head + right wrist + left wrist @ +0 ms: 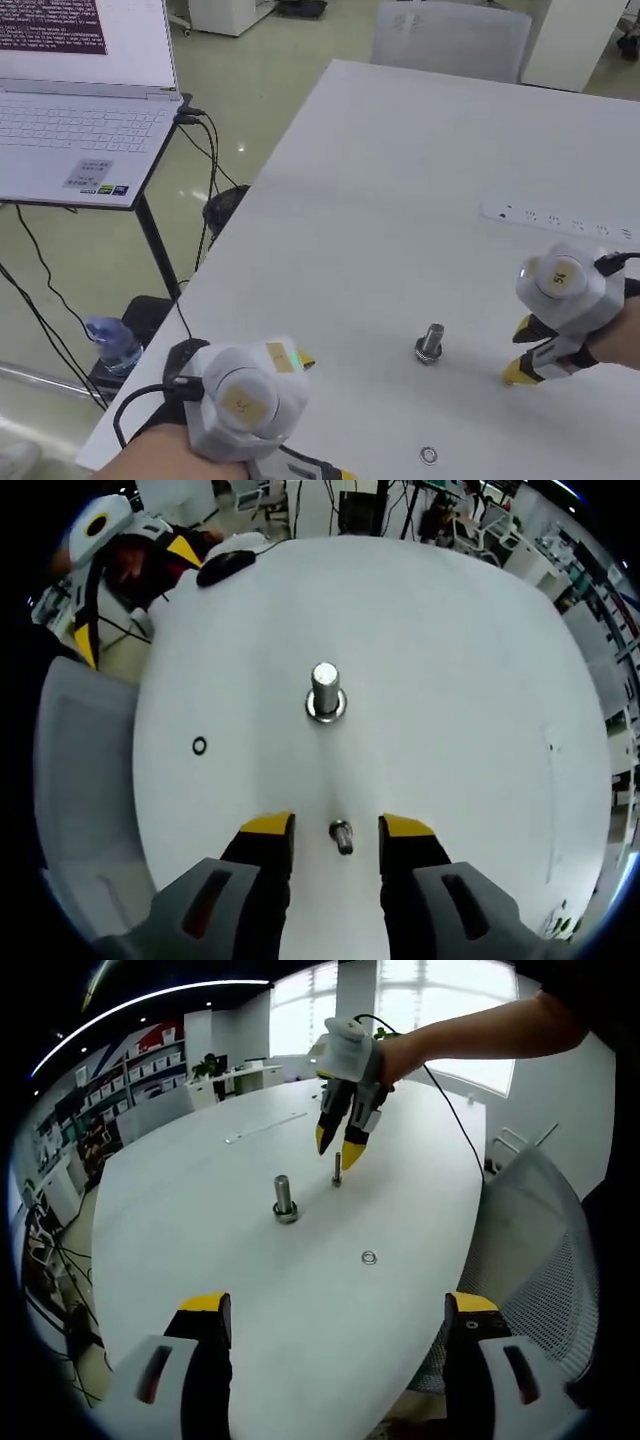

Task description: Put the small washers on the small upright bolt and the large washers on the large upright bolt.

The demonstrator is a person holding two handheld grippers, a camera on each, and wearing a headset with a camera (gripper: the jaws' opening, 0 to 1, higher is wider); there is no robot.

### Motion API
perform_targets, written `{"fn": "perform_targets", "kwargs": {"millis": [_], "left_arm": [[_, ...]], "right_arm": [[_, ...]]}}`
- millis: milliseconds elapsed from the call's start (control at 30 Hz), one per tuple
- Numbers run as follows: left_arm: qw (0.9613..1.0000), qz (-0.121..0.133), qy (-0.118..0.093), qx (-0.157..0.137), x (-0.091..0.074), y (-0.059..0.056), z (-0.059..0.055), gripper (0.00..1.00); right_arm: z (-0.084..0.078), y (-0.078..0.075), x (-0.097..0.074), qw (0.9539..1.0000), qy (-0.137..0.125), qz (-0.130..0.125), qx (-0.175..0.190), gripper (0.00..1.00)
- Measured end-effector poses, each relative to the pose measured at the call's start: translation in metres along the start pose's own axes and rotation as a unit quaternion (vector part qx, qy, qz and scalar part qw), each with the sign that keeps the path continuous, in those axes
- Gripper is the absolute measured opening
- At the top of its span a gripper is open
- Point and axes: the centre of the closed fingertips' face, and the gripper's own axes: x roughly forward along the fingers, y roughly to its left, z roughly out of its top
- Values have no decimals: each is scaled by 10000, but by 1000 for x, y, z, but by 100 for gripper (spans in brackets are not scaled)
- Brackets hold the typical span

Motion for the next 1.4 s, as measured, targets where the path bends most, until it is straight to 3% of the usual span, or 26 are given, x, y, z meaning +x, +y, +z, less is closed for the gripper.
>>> {"fn": "perform_targets", "kwargs": {"millis": [367, 700, 1067, 1167, 1400], "left_arm": [[10000, -45, -40, -13, -1, -3, -3, 95], [9998, -95, -161, 35, -1, -7, 0, 99], [9999, -46, -138, 43, -3, -4, -2, 98], [9999, -41, -147, 44, -3, -4, -2, 97], [9999, -45, -98, 129, -5, -5, -2, 94]], "right_arm": [[19, 19, -2, 9995, -201, 119, -206, 39], [27, 55, -1, 9986, -256, 308, -359, 40], [36, 97, 2, 9971, -394, 454, -460, 40], [39, 109, 9, 9967, -417, 515, -476, 40], [37, 122, 29, 9968, -398, 554, -425, 40]]}}
